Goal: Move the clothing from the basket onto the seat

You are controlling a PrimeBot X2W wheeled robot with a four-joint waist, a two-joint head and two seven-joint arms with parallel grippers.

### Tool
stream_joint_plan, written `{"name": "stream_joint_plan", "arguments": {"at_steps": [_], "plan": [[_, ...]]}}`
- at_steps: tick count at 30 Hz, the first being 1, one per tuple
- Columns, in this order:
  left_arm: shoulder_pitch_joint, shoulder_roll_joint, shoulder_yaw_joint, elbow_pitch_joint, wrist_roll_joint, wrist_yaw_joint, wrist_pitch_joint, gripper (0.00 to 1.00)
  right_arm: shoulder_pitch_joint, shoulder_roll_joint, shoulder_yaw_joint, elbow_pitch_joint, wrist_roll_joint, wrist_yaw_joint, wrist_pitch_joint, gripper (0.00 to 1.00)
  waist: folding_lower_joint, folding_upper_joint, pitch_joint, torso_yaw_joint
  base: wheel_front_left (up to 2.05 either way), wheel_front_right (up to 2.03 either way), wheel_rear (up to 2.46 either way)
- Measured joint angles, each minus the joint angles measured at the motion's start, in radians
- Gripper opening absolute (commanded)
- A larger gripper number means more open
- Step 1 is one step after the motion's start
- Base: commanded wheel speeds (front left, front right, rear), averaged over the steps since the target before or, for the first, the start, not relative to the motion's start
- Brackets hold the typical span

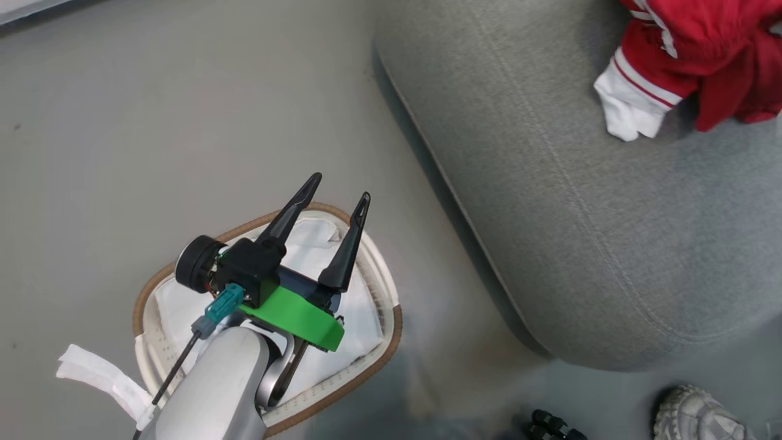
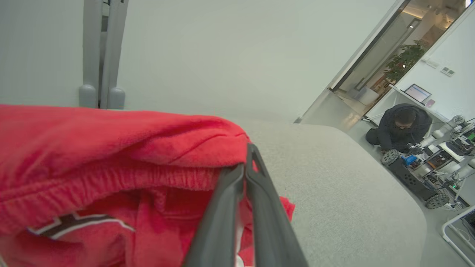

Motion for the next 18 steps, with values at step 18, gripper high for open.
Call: {"name": "stream_joint_plan", "arguments": {"at_steps": [18], "plan": [[0.183, -0.066, 0.26, 0.027, 0.029, 0.0, 0.0, 1.0, 0.413, 0.141, 0.183, -0.399, 0.181, 0.0, 0.0, 1.0, -0.0002, -0.0001, -0.169, 0.097, 0.0, 0.0, 0.0]]}}
